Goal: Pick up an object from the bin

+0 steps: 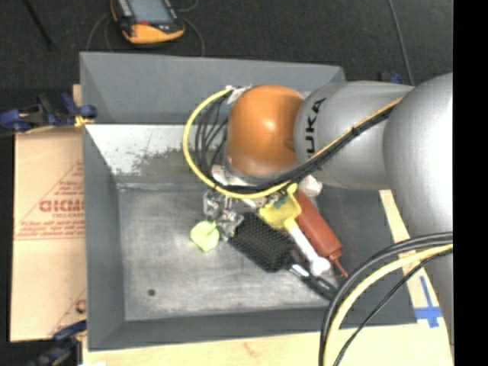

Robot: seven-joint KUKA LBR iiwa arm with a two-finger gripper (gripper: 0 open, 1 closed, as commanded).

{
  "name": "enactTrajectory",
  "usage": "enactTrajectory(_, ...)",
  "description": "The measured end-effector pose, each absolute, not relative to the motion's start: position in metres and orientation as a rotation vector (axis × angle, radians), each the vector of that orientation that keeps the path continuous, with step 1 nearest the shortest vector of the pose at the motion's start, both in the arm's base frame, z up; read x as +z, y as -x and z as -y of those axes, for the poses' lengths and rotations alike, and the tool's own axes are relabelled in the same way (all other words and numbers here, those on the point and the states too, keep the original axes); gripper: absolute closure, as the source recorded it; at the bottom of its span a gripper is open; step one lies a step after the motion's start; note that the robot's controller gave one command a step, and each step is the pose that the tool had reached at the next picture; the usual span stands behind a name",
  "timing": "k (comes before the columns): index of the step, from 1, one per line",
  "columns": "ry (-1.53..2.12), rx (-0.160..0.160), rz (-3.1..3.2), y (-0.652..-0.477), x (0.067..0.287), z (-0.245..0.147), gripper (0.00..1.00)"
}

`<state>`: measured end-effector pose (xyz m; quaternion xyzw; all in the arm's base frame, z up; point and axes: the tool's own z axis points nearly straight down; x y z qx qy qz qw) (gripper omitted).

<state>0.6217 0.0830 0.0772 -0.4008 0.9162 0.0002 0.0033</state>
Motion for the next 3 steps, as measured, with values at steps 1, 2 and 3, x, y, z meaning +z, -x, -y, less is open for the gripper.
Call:
enactTrajectory(1, 1.14, 0.005, -2.929, -0.609, 0.129, -0.087, 1.0)
enactTrajectory(2, 1.184, -0.002, -2.902, -0.624, 0.165, -0.102, 1.0)
enactTrajectory(3, 1.197, 0.004, -2.905, -0.609, 0.207, -0.089, 1.0)
